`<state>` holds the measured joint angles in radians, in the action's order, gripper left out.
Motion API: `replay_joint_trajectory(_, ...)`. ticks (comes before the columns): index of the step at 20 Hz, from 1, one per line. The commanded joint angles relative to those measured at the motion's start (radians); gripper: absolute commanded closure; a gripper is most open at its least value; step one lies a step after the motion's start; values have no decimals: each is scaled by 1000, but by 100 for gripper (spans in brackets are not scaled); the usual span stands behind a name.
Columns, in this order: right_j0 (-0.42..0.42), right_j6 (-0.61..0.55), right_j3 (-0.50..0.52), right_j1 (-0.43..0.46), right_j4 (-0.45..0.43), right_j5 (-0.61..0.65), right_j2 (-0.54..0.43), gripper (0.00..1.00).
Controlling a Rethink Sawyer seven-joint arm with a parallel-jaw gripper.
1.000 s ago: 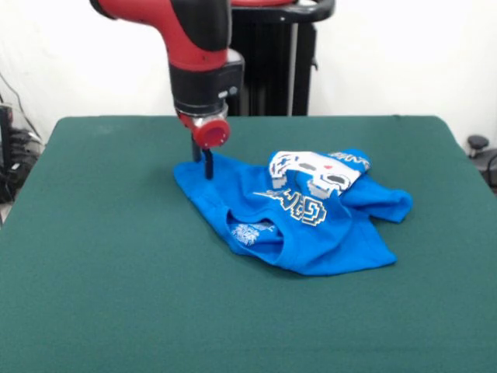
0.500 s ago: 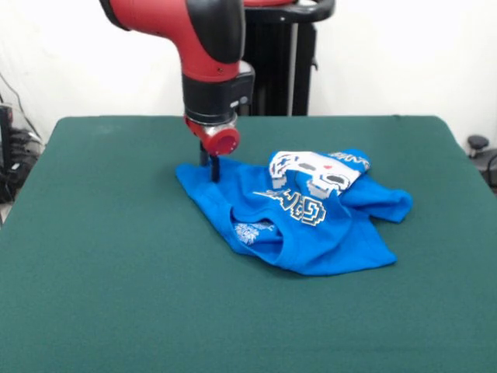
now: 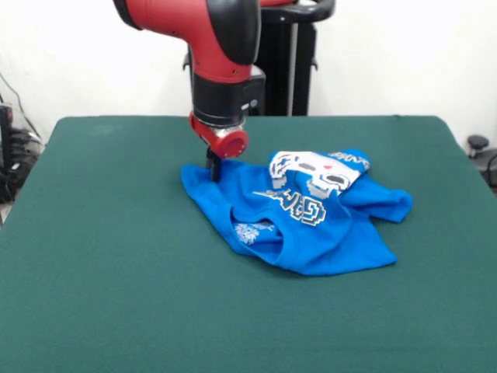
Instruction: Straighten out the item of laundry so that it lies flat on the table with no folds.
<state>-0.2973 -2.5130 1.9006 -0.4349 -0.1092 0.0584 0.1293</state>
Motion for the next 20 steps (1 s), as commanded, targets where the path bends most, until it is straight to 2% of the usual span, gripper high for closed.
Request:
replay_joint_trajectory(1,44,-78,-89,138,16,-49,-55,100)
replay_joint_trajectory(5,51,-43,-88,87,-1,16,-30,100)
replay_joint_trajectory(8,75,8,-122,46,-34,76,40,100)
replay_joint_trajectory(11,54,51,-152,34,-69,100,66,100)
replay_joint_trajectory(20,-16,81,-167,21,-147,119,21,100)
